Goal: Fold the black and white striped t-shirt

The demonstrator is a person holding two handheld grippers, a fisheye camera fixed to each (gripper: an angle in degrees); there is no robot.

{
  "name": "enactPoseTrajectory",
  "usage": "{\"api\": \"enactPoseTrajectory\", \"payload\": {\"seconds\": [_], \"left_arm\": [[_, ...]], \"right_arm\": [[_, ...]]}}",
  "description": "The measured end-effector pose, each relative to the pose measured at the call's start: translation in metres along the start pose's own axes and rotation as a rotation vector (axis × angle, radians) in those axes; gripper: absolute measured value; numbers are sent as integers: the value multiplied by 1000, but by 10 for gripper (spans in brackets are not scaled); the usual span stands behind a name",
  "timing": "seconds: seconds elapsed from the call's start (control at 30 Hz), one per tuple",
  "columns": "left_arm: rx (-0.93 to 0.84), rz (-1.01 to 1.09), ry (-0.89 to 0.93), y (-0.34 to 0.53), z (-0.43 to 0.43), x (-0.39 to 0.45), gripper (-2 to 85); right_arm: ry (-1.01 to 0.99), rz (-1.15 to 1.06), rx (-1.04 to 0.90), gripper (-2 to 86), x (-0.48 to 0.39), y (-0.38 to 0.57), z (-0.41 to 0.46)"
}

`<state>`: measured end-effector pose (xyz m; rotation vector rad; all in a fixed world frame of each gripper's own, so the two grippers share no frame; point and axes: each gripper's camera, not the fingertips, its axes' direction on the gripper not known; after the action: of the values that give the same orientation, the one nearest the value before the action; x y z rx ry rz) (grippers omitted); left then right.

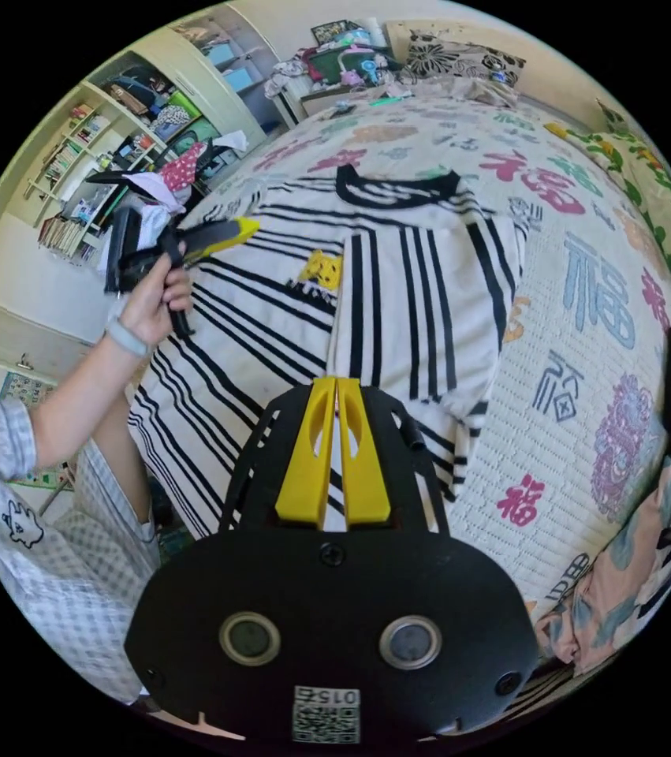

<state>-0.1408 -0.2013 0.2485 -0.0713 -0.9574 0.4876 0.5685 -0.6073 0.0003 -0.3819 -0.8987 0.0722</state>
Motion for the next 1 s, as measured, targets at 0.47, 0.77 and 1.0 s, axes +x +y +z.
{"api": "enactPoseTrajectory", "payload": {"seconds": [0.47, 0.77, 1.0], "left_arm": [[558, -629, -87, 86, -189, -182, 57], [525, -633, 14, 86, -207, -196, -4], [498, -605, 47, 86, -215, -188, -5]], "right_arm": [[-55, -385, -64, 33, -192, -262, 125], [106, -320, -210, 84, -248, -402, 250], [323, -356, -287, 29, -255, -435, 298]]}}
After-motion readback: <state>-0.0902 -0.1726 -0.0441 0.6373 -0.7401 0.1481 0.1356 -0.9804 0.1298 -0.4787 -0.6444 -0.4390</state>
